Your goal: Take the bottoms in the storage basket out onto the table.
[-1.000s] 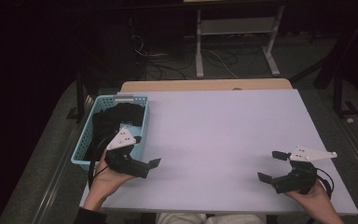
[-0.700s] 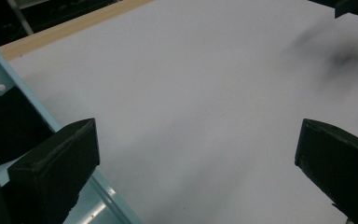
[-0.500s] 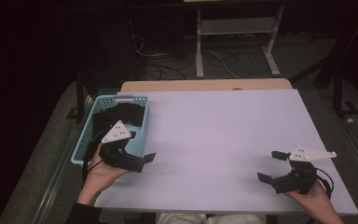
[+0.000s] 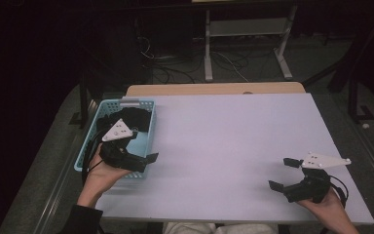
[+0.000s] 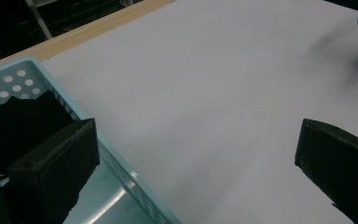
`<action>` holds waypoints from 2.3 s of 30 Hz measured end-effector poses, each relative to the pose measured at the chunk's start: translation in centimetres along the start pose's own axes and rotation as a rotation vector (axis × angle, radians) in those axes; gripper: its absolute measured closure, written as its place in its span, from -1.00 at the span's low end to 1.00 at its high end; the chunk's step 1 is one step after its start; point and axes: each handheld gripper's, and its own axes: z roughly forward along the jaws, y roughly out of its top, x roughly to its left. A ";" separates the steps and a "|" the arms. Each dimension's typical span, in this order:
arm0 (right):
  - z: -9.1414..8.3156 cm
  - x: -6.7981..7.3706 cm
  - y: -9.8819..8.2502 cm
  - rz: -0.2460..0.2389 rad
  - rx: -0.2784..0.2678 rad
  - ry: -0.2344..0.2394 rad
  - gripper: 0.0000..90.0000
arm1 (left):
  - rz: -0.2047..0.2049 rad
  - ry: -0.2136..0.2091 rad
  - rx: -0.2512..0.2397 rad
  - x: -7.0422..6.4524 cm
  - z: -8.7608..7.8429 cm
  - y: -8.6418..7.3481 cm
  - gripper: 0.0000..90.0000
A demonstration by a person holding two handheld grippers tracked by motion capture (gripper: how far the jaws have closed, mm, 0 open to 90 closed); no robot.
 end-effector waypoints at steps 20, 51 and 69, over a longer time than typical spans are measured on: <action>0.1 0.0 0.0 -0.003 0.004 0.004 -1.00 | -0.008 0.037 0.008 1.9 -0.4 1.5 -1.00; 0.3 0.0 0.0 -0.006 0.018 0.011 -1.00 | -0.105 0.131 0.013 6.4 -1.3 1.4 -1.00; 0.4 0.1 0.0 -0.015 0.029 0.014 -1.00 | -0.134 0.184 0.052 8.7 -0.8 0.6 -1.00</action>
